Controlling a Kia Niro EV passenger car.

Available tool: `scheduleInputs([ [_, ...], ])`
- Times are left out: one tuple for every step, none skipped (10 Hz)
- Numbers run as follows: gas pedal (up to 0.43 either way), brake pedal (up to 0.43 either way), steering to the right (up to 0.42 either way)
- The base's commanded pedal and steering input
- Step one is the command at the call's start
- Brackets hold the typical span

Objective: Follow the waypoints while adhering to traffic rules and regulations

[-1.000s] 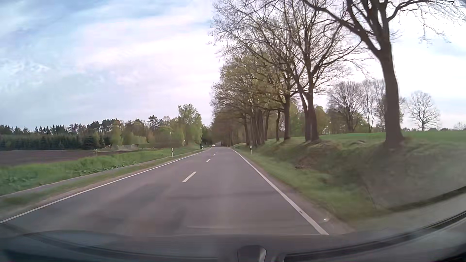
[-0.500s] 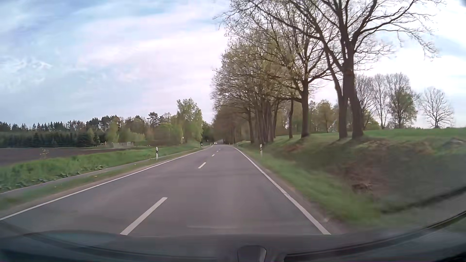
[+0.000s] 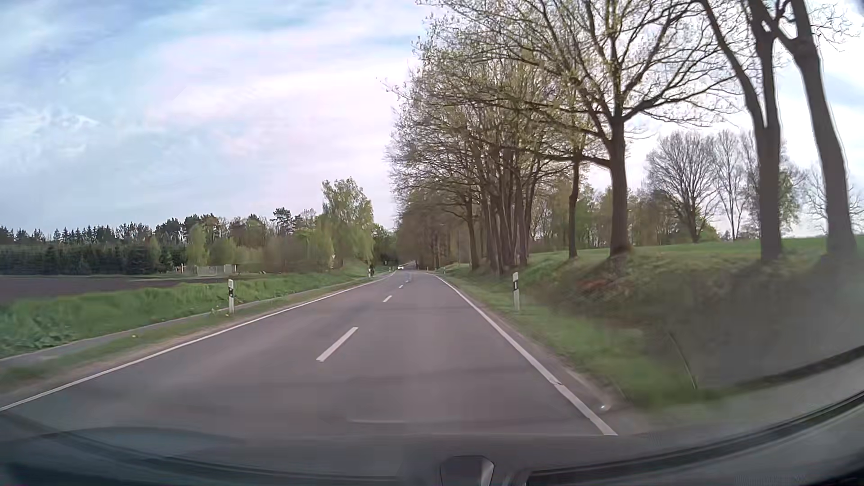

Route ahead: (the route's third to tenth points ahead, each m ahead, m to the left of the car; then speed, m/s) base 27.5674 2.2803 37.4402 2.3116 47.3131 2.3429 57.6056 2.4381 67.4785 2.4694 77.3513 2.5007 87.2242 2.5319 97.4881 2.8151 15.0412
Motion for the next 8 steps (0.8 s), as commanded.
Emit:
scheduleInputs([
  [0.118,0.000,-0.005],
  [0.110,0.000,-0.005],
  [0.098,0.000,-0.005],
  [0.098,0.000,-0.005],
  [0.098,0.000,-0.005],
  [0.098,0.000,-0.005],
  [0.098,0.000,-0.005],
  [0.098,0.000,-0.005],
])
